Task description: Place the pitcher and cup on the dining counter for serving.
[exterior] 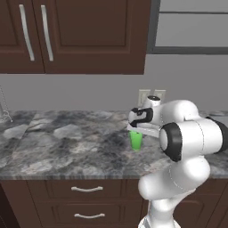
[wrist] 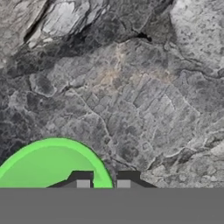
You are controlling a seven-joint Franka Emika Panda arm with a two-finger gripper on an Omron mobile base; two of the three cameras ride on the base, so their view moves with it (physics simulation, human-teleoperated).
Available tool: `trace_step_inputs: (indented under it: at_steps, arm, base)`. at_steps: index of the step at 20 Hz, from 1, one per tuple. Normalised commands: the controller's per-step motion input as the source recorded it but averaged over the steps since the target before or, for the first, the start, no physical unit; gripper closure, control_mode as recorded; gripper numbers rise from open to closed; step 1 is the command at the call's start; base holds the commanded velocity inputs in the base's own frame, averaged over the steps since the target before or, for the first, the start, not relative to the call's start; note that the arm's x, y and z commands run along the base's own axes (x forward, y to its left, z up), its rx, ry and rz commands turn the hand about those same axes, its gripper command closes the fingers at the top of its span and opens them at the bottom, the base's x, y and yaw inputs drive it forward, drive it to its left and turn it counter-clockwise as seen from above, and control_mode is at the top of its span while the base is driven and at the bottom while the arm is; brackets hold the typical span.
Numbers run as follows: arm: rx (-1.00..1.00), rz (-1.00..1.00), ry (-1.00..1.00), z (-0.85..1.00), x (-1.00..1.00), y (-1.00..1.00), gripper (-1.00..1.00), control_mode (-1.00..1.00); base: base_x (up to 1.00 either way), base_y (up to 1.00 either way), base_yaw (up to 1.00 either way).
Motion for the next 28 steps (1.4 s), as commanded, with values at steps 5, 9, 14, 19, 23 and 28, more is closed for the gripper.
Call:
trace_step_inputs:
  at_steps: [5, 9, 14, 19, 23, 28]
  arm:
    - [0.0, 0.0, -0.07, 0.06, -0.34, 0.0, 1.0, -1.0]
    - [0.0, 0.0, -0.23, 0.34, -0.61, 0.0, 1.0, -1.0]
    - [-0.01, 0.0, -0.3, 0.67, -0.7, 0.0, 1.0, -1.0]
    - [0.0, 0.0, -0.26, 0.77, -0.56, 0.0, 1.0, -1.0]
    - [0.0, 0.02, -0.23, 0.85, -0.73, 0.0, 1.0, -1.0]
    - [0.0, 0.01, -0.12, 0.8, -0.81, 0.0, 1.0, -1.0]
  base:
    - [0.0, 0.0, 0.0]
    - [0.0, 0.0, 0.0]
    - [0.0, 0.0, 0.0]
    - [0.0, 0.0, 0.0]
    - [0.0, 0.0, 0.0]
    - [0.0, 0.0, 0.0]
